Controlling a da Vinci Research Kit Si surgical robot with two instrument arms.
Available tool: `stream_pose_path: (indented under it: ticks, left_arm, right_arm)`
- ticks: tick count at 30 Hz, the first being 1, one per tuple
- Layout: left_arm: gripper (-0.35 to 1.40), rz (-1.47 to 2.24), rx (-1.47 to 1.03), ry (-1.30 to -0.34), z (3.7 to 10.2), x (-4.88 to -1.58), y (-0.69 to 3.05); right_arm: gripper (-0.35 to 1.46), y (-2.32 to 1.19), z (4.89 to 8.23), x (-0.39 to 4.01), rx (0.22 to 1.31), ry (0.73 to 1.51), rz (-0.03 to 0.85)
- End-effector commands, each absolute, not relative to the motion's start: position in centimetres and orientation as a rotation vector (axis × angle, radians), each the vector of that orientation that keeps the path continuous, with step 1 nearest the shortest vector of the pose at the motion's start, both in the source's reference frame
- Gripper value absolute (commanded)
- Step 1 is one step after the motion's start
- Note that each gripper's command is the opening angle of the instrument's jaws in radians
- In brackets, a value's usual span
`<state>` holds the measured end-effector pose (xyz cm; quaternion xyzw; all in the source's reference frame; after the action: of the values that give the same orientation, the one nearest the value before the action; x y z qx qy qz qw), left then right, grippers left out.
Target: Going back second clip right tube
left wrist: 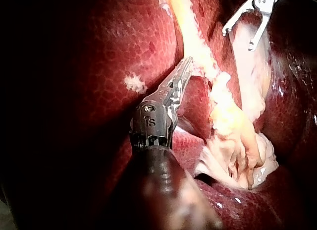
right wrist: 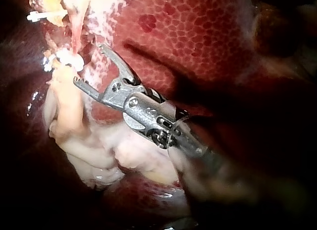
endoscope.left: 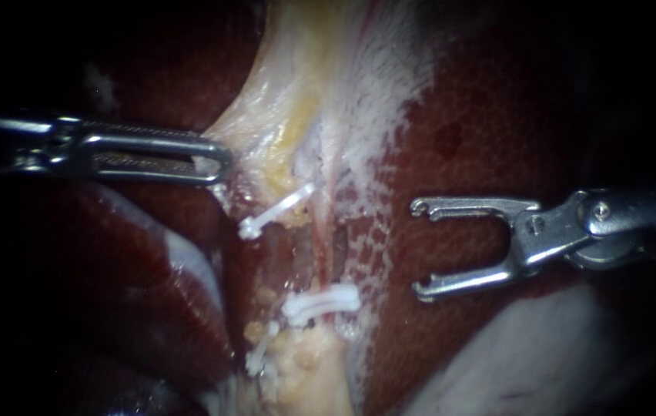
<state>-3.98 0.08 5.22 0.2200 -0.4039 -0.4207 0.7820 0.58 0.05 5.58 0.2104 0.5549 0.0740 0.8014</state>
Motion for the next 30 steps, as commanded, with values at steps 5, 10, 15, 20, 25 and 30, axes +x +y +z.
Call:
stream_pose_path:
  ticks: [5,10,15,20,25,30]
  left_arm:
    - [-0.35,-0.906,0.485,-0.867,5.30,-4.03,0.07]
    - [-0.35,-0.902,0.491,-0.869,5.33,-4.11,0.06]
    - [-0.35,-0.904,0.496,-0.866,5.35,-4.14,0.04]
    - [-0.35,-0.903,0.496,-0.866,5.35,-4.14,0.04]
    - [-0.35,-0.901,0.498,-0.864,5.35,-4.16,0.03]
    - [-0.35,-0.900,0.498,-0.864,5.35,-4.16,0.03]
  right_arm:
    - [0.60,0.04,5.56,0.58,0.458,1.192,0.155]
    - [0.60,0.03,5.56,0.59,0.456,1.193,0.148]
    - [0.60,0.03,5.56,0.59,0.459,1.194,0.147]
    - [0.60,0.03,5.56,0.60,0.459,1.194,0.147]
    - [0.60,0.03,5.56,0.61,0.458,1.194,0.148]
    - [0.60,0.02,5.57,0.62,0.460,1.194,0.145]
